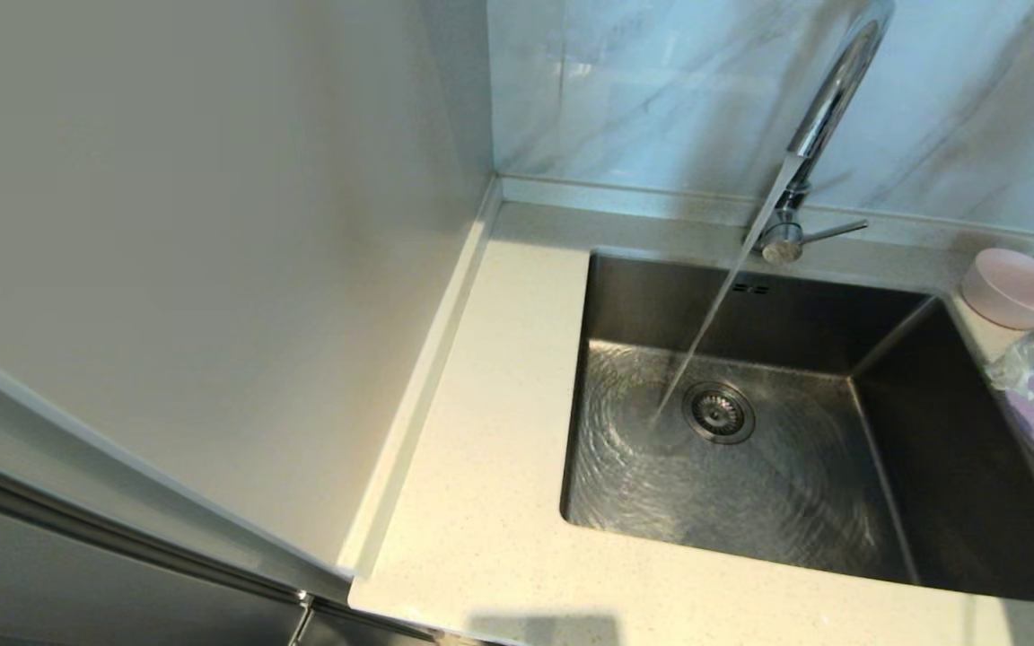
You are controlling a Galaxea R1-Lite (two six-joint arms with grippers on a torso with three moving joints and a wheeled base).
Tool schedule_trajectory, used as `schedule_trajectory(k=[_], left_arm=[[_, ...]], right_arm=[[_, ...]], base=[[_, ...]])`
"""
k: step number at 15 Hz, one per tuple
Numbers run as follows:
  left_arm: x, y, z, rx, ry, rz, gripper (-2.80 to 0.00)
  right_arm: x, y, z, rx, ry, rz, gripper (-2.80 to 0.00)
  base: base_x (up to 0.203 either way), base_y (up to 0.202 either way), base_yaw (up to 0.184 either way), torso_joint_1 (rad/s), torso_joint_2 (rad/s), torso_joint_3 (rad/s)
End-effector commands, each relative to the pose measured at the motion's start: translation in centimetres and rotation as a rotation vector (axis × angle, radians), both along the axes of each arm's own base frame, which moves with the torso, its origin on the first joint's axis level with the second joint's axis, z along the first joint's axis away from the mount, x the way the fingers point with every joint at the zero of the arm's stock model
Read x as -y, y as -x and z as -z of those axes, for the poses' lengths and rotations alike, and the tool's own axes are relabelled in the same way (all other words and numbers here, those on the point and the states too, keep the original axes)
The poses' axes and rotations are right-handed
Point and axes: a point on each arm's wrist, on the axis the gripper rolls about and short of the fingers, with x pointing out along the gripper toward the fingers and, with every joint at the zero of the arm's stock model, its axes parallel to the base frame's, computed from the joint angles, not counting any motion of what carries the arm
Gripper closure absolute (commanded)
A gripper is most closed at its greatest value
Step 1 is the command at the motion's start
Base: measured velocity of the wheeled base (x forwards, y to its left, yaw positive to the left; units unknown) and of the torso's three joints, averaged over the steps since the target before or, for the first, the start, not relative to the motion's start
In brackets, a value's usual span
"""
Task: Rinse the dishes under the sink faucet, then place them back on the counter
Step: Pick up the plate
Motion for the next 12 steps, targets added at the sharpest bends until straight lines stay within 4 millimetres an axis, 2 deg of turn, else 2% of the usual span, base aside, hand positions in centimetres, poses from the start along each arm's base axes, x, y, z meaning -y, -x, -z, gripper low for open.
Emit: schedule_trajectory(k=[1,3,5,9,12], left_arm=[[0.0,0.0,0.0,0.0,0.0,0.0,0.0],[0.0,0.0,0.0,0.0,0.0,0.001,0.0],[0.0,0.0,0.0,0.0,0.0,-0.001,0.0],[0.0,0.0,0.0,0.0,0.0,-0.001,0.0],[0.0,0.0,0.0,0.0,0.0,-0.001,0.0]], right_arm=[[-0.9,-0.7,0.5,0.03,-0.09,0.204,-2.8],[-0.2,-2.7,2.1,0.069,-0.043,0.296,-2.8],[0.9,-3.8,4.3,0.079,0.01,0.349,-2.8],[3.4,-4.2,8.4,0.083,0.105,0.33,-2.8],[4.2,-4.7,9.6,0.068,0.125,0.325,-2.8]], base=[[0.0,0.0,0.0,0.0,0.0,0.0],[0.0,0.0,0.0,0.0,0.0,0.0],[0.0,0.0,0.0,0.0,0.0,0.0],[0.0,0.0,0.0,0.0,0.0,0.0],[0.0,0.0,0.0,0.0,0.0,0.0]])
